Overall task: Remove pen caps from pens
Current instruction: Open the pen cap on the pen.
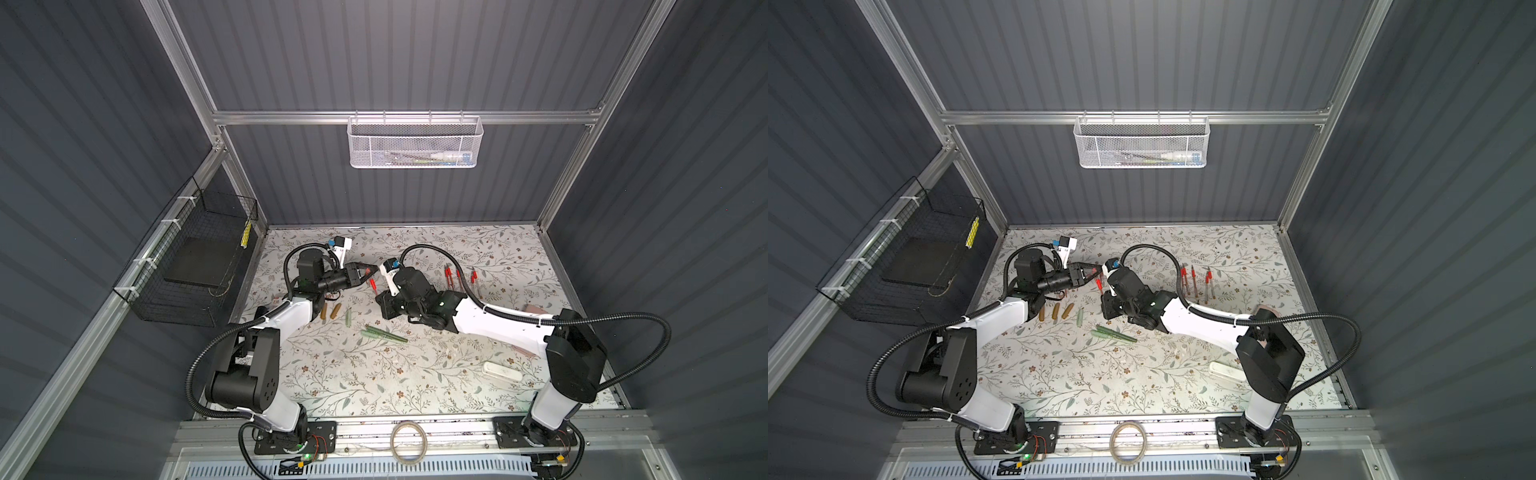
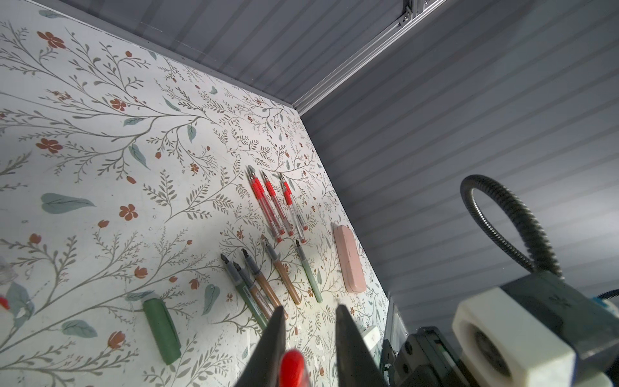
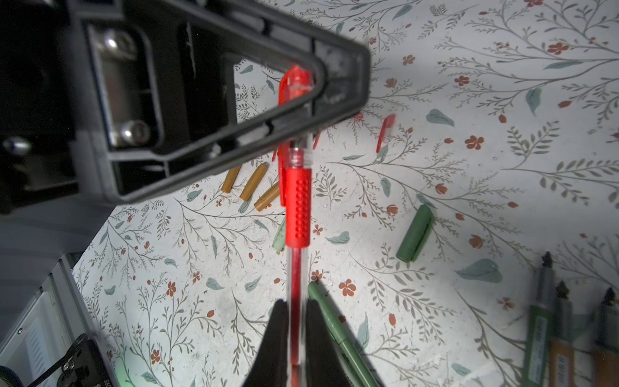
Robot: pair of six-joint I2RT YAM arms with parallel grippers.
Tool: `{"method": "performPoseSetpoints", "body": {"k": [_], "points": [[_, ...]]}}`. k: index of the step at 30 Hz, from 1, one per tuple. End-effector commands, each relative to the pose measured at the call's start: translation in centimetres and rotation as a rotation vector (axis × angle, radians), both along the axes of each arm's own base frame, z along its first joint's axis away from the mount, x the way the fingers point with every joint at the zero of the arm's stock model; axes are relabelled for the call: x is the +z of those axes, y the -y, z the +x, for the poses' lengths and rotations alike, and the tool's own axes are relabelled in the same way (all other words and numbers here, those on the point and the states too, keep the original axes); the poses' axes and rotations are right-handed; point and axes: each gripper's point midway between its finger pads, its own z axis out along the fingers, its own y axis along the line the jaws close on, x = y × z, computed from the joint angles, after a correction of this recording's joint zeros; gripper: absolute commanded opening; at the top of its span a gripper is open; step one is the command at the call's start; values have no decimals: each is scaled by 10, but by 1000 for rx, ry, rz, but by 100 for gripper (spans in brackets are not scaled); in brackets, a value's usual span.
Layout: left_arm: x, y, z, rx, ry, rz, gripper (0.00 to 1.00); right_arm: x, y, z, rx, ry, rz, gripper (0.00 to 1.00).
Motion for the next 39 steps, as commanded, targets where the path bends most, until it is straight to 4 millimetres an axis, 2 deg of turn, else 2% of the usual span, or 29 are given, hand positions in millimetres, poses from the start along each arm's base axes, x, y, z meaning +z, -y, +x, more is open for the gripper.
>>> {"method": "performPoseSetpoints", "body": {"k": [1,3,7,9,15,18,21,24,30,31,32,36,39], "points": [[0,1,-6,-9,8,12,27,12,-5,1,9,16,13,0],[-1,1,-7,-9,1,10,21,15,-4,3,1,30,14,0],[1,0,-6,2,13,15,0,12,-6,2,14,19,5,4],[2,0,-7,2,5,17,0,13,-6,1,17,19,12,7],[5,-1,-5,10,9,14,0,7,-11,1,33,5,2,7],[5,0,-6,7,-6,5,0,5,-12,5,31,18,-4,20],[4,0,-6,9,-2,2,0,1,-17,9,45,14,-33,26],[7,0,-7,5,-5,0,0,1,-18,14,49,24,-46,25],[7,-1,-7,10,-5,9,0,-4,-17,19,44,9,-50,6],[7,-1,-7,8,-7,8,1,-4,-16,19,42,12,-48,4],[8,-1,-7,9,-7,7,10,-4,-15,19,39,17,-45,3],[8,-1,-5,11,-3,10,31,-10,-13,17,42,-3,-52,0],[8,-1,-5,10,-6,9,32,-11,-13,14,45,-10,-45,0]]}}
